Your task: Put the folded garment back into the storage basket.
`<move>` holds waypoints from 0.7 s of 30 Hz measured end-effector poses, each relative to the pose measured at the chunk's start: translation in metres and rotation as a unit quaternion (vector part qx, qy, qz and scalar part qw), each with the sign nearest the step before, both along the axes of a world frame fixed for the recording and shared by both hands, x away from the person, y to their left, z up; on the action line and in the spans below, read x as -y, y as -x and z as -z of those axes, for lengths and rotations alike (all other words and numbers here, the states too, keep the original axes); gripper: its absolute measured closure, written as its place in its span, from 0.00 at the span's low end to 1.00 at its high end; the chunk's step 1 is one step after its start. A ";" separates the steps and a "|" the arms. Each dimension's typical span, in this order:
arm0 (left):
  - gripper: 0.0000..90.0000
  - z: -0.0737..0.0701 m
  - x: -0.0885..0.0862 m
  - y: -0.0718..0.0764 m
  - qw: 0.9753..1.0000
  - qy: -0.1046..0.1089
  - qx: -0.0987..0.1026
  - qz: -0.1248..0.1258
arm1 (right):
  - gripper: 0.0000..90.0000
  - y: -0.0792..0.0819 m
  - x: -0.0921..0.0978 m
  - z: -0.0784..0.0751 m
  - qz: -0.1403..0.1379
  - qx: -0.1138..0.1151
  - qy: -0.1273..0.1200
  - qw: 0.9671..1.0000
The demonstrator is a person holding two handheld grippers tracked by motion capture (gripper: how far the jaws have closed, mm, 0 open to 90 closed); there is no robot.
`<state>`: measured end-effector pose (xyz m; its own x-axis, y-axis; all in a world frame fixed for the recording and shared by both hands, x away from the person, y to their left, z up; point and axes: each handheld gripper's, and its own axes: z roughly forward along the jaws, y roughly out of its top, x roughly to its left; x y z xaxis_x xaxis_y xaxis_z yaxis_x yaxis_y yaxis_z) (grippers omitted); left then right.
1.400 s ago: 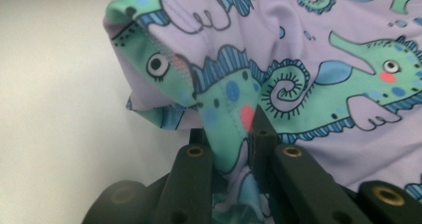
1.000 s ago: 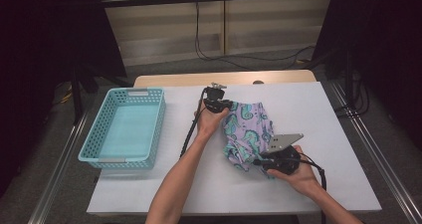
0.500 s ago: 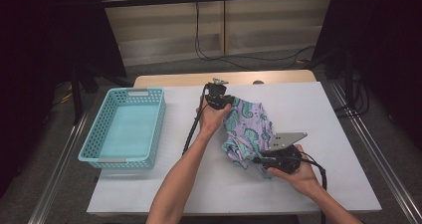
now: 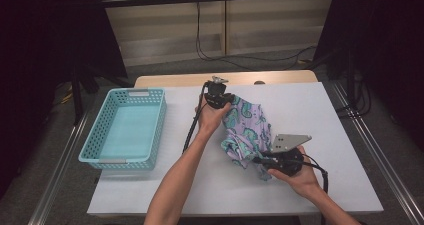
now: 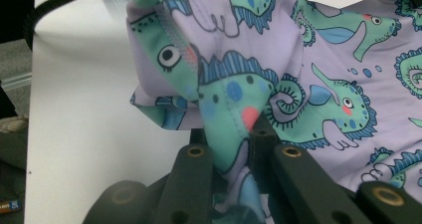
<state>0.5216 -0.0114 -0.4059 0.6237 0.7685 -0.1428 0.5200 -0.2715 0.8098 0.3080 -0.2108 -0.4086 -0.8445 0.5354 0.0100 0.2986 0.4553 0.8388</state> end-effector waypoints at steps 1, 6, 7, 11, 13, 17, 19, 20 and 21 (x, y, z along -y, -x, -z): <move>0.91 -0.001 -0.001 0.000 1.000 -0.002 0.000 0.003 | 0.93 0.000 0.000 -0.001 -0.002 0.004 0.001 1.000; 0.91 -0.005 -0.002 -0.001 1.000 -0.013 0.007 0.004 | 0.93 -0.001 -0.002 -0.002 -0.002 -0.002 0.002 1.000; 0.91 -0.005 -0.002 -0.001 1.000 -0.006 0.004 0.003 | 0.93 -0.001 -0.003 -0.002 -0.002 -0.006 -0.003 1.000; 0.91 -0.009 -0.001 -0.002 1.000 -0.002 0.006 0.003 | 0.93 0.000 -0.003 -0.004 0.003 -0.001 -0.004 1.000; 0.91 -0.012 -0.001 -0.002 1.000 -0.003 0.005 0.004 | 0.93 0.001 -0.002 -0.006 0.005 0.000 -0.011 1.000; 0.91 -0.018 -0.002 0.000 1.000 -0.009 0.015 0.004 | 0.93 0.002 -0.001 -0.009 0.004 0.000 -0.025 1.000; 0.91 -0.020 -0.003 0.000 1.000 0.003 0.015 0.005 | 0.93 0.002 -0.001 -0.009 0.002 -0.008 -0.038 0.999; 0.91 -0.021 -0.004 0.000 1.000 0.007 0.011 0.002 | 0.93 0.001 -0.001 -0.009 0.003 -0.003 -0.034 0.999; 0.91 -0.021 -0.004 0.000 1.000 0.006 0.016 0.000 | 0.93 0.001 -0.001 -0.010 0.002 -0.003 -0.035 0.999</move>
<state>0.5217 -0.0071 -0.3851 0.6277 0.7671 -0.1323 0.4942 -0.2614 0.8291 0.3065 -0.2098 -0.3990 -0.8417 0.5373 0.0523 0.3056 0.3944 0.8666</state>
